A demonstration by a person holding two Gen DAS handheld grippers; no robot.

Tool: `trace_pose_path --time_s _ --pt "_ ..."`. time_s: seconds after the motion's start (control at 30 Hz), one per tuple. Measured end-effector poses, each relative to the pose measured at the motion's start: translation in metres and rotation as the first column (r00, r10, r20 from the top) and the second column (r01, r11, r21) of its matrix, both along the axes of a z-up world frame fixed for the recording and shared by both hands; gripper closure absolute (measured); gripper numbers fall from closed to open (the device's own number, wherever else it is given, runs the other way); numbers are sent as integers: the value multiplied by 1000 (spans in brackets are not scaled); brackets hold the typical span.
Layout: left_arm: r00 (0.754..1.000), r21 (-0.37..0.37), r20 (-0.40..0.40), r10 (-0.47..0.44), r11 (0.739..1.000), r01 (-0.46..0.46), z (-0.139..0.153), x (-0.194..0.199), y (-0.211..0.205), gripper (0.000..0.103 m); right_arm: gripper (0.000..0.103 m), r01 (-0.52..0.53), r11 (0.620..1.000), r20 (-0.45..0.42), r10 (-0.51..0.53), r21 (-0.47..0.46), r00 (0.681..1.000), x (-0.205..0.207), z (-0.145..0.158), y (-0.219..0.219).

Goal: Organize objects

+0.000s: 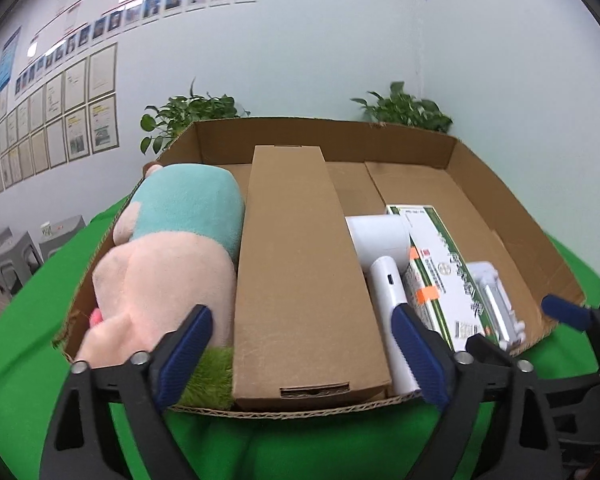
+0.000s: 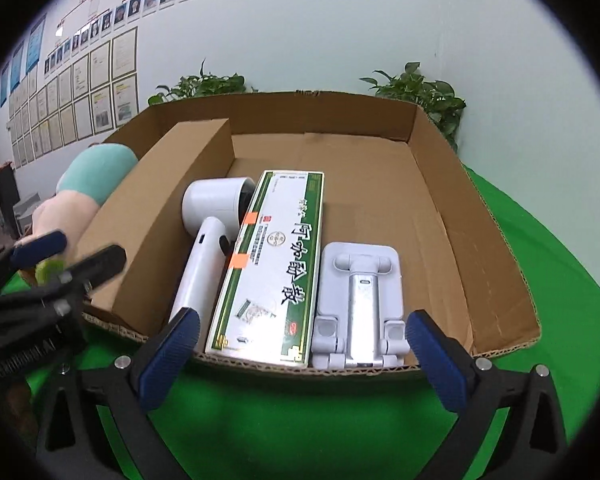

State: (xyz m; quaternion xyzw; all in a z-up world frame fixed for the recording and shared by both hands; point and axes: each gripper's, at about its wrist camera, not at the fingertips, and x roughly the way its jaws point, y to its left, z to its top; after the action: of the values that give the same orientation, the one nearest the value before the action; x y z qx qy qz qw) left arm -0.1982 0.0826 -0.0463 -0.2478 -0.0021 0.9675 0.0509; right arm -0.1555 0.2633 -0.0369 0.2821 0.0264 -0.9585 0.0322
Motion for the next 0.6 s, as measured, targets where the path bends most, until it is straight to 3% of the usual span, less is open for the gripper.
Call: trace_pose_path --time_s 0.6 --pt "1000 3 11 17 1000 -17 -6 -9 3 1 0 3 1000 23 -3 7 1000 -2 0 -1"
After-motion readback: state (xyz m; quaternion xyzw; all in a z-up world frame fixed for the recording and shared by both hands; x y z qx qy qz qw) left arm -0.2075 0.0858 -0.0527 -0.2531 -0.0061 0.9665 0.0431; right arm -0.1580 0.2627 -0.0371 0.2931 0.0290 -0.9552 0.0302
